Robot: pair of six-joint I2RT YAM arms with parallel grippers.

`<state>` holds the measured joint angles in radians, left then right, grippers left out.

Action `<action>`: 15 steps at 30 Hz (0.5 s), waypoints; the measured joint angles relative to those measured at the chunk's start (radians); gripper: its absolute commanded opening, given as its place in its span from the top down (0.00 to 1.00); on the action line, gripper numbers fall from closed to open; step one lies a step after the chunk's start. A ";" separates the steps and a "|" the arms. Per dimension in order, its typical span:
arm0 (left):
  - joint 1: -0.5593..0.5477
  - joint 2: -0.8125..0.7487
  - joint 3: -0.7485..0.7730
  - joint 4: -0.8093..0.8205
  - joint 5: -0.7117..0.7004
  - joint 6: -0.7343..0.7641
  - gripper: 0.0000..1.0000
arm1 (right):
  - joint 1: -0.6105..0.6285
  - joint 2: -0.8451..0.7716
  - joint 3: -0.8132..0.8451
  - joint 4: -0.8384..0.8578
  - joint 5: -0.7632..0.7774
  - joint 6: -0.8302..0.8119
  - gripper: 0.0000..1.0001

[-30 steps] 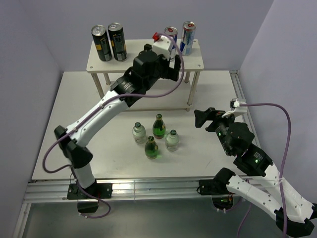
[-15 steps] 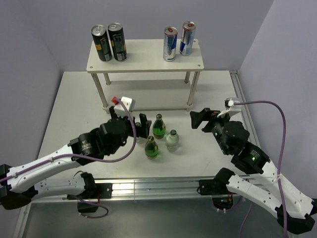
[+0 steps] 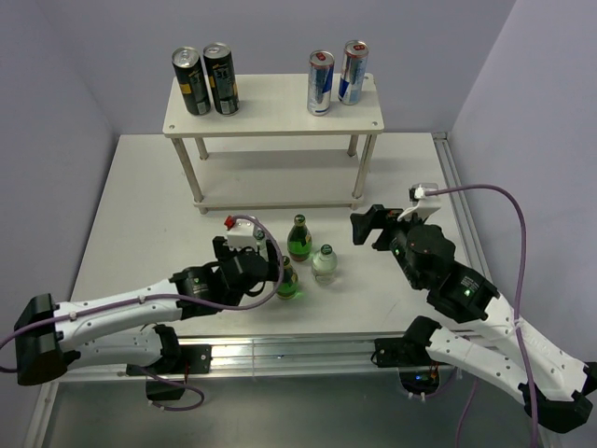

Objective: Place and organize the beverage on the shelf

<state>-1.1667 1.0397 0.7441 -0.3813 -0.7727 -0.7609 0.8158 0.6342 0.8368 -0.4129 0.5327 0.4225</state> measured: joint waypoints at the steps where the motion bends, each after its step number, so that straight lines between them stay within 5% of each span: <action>1: 0.000 0.017 -0.011 0.018 -0.004 -0.005 0.01 | 0.000 0.001 0.000 0.000 0.000 0.000 0.02; 15: 0.121 0.209 -0.077 0.266 -0.018 0.011 0.01 | 0.003 0.019 0.000 0.000 -0.003 0.000 0.02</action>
<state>-1.0454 1.2488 0.6670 -0.1150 -0.7910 -0.7494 0.8185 0.6529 0.8364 -0.4126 0.5297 0.4225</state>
